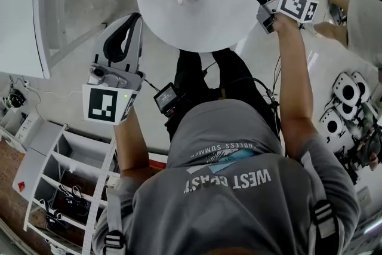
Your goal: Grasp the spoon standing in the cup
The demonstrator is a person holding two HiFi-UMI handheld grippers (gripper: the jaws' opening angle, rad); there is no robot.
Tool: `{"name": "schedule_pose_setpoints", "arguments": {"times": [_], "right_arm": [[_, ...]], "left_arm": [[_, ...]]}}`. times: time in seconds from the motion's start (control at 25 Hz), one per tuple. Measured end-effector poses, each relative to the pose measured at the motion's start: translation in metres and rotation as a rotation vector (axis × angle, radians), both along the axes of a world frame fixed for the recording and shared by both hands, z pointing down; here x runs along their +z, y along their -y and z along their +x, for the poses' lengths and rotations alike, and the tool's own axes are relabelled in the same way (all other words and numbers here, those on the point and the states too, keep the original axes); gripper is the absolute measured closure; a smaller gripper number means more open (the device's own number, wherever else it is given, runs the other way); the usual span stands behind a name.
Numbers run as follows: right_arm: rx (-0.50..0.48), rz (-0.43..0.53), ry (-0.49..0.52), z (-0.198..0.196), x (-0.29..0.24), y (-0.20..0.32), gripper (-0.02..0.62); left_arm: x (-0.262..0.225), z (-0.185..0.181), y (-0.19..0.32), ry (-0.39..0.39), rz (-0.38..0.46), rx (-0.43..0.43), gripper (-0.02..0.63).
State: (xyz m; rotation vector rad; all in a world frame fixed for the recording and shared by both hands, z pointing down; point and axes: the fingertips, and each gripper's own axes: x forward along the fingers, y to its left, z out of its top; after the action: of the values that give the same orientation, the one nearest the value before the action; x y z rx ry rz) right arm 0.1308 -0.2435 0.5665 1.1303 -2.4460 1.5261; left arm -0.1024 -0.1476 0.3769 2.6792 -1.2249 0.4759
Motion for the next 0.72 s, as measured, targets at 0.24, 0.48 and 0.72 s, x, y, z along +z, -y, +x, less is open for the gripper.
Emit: {"name": "schedule_pose_setpoints", "arguments": {"times": [0.24, 0.48, 0.72], "right_arm": [[0.061, -0.054, -0.017, 0.031, 0.027, -0.010, 0.592], [0.119, -0.118, -0.017, 0.060, 0.057, -0.021, 0.591], [0.161, -0.181, 0.025, 0.078, 0.089, -0.030, 0.591]], "left_arm": [[0.001, 0.009, -0.003, 0.004, 0.001, 0.015, 0.597], [0.000, 0.017, -0.006, 0.010, 0.002, 0.026, 0.597], [-0.002, 0.025, -0.009, 0.017, 0.006, 0.038, 0.597]]}}
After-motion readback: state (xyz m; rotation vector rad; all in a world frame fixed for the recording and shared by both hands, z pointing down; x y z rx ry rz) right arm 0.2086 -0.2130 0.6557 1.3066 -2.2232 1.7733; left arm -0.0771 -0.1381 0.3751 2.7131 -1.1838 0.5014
